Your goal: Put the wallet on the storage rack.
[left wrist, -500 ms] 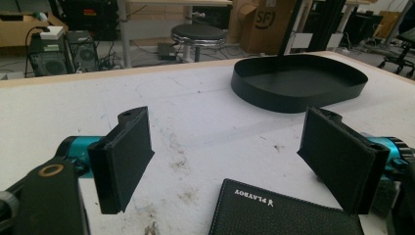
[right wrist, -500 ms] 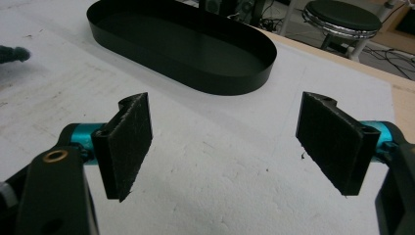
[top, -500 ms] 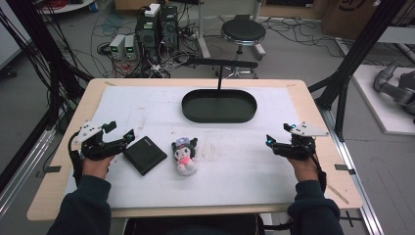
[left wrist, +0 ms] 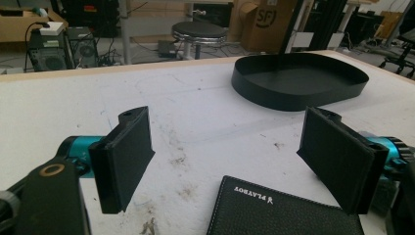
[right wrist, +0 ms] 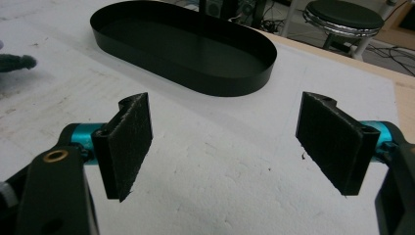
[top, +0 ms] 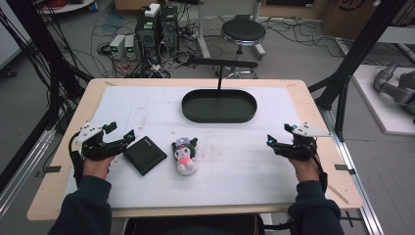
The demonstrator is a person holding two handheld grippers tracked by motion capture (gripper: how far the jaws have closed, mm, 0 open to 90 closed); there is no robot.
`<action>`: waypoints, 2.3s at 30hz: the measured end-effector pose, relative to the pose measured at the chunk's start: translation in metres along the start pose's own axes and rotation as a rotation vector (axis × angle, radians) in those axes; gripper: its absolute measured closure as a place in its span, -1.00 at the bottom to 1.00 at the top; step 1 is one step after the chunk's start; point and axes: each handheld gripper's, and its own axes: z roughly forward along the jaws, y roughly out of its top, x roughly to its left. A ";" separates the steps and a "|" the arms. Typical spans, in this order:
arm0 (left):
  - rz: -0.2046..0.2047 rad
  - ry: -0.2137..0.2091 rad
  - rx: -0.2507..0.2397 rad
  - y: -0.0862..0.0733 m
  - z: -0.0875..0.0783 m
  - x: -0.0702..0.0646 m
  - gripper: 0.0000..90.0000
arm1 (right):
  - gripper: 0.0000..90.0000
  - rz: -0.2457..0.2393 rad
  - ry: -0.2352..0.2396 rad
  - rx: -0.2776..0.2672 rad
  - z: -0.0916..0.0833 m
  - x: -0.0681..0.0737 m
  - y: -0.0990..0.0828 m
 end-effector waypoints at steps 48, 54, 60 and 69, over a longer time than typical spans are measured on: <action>-0.081 -0.144 0.442 -0.028 0.023 0.019 0.11 | -0.48 -0.015 0.029 0.040 0.007 0.009 0.000; -0.112 -0.133 0.453 -0.025 0.020 0.022 0.46 | -0.47 -0.021 0.019 0.049 0.008 0.009 -0.001; -0.161 -0.134 0.427 -0.021 0.016 0.026 0.72 | -0.47 -0.019 0.009 0.049 0.008 0.008 -0.001; -0.168 -0.137 0.301 -0.006 0.004 0.025 0.83 | -0.47 -0.008 0.002 0.057 0.008 0.007 -0.002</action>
